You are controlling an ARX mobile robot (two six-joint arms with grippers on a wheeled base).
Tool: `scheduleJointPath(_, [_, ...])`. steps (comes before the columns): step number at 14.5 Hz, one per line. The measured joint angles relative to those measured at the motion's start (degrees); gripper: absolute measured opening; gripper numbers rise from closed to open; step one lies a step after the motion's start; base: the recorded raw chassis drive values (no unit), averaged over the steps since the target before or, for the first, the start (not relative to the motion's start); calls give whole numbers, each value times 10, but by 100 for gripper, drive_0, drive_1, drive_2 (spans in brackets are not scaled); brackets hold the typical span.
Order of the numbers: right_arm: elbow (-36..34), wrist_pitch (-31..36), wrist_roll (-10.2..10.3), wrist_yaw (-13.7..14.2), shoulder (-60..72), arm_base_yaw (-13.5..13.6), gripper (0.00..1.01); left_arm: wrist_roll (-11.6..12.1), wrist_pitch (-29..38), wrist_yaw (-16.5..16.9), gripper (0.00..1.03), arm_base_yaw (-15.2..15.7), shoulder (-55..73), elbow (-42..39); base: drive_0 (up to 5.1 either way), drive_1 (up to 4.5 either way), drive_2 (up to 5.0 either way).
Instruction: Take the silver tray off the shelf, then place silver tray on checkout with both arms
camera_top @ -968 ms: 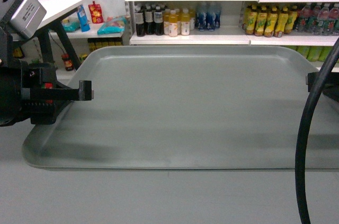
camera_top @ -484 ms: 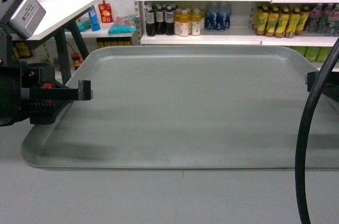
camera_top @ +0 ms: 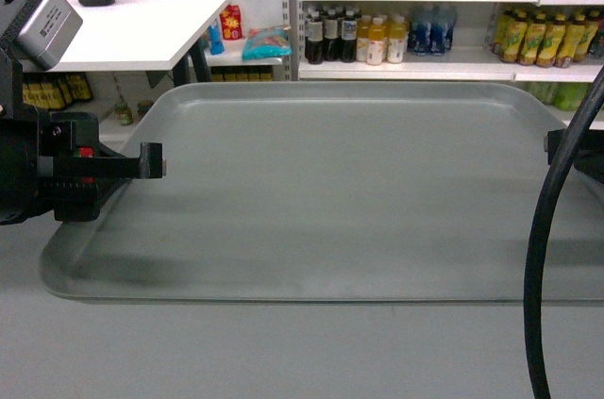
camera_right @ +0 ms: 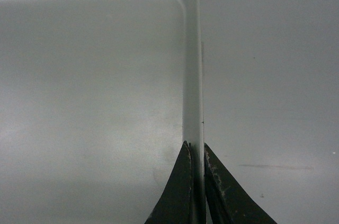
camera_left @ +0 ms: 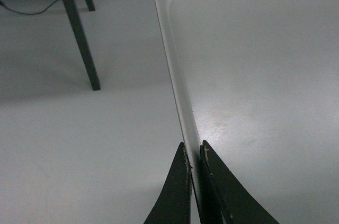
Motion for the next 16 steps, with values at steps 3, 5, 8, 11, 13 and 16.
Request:
scheduleJointPath(3, [0, 3, 0, 0, 0, 0, 3, 0, 0, 0, 3, 1, 0, 0, -503, 243, 243])
scheduleJointPath(5, [0, 0, 0, 0, 3, 0, 3, 0, 0, 0, 3, 1, 0, 0, -500, 246, 246])
scheduleJointPath(8, [0, -2, 0, -2, 3, 0, 3, 0, 0, 0, 3, -1, 0, 0, -489, 257, 257])
scheduleJointPath(11, [0, 2, 0, -1, 2, 0, 3, 0, 0, 0, 3, 1, 0, 0, -495, 250, 250])
scheduleJointPath(13, [0, 1, 0, -1, 3, 0, 3, 0, 0, 0, 3, 1, 0, 0, -509, 237, 237])
scheduleJointPath(16, [0, 2, 0, -1, 3, 0, 3, 0, -1, 0, 3, 1, 0, 0, -507, 238, 238])
